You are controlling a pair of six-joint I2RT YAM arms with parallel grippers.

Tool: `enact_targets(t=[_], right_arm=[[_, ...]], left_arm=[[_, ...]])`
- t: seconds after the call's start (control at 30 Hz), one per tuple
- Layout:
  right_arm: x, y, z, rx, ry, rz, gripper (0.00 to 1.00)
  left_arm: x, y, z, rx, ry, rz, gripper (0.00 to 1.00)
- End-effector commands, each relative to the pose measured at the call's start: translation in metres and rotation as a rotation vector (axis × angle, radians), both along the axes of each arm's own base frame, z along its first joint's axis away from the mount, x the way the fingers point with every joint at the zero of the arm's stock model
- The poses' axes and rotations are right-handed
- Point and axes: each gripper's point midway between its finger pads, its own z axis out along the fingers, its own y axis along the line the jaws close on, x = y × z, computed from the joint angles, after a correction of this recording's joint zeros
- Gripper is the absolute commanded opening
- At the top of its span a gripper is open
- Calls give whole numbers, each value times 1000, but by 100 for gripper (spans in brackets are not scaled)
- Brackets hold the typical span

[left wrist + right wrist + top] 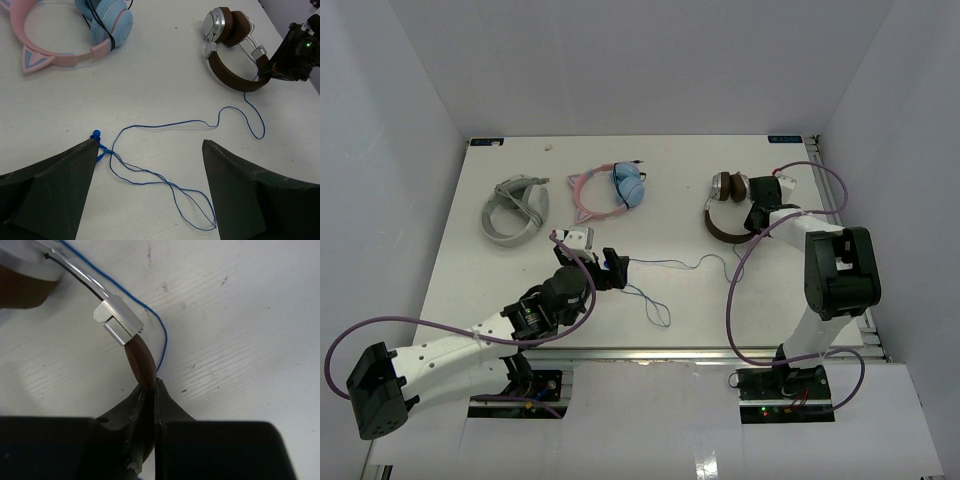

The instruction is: Wrap the headphones

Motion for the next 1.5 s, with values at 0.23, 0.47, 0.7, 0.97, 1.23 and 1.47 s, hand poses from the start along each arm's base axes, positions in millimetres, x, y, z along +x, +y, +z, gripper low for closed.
enact_targets(t=[0.23, 0.47, 0.7, 0.97, 1.23, 1.47], right_arm=[[21, 39, 147, 221, -395, 29, 8], [17, 45, 162, 247, -435, 69, 8], [11, 58, 155, 142, -324, 229, 8], [-33, 99, 133, 199, -202, 469, 8], [-71, 141, 115, 254, -115, 691, 8], [-87, 152, 118, 303, -117, 767, 8]], left_arm=[[4, -7, 11, -20, -11, 3, 95], [5, -12, 5, 2, 1, -10, 95], [0, -28, 12, 3, -39, -113, 95], [-9, -61, 64, 32, -158, -319, 86], [11, -129, 91, 235, -181, -504, 82], [-8, -172, 88, 372, -183, -806, 83]])
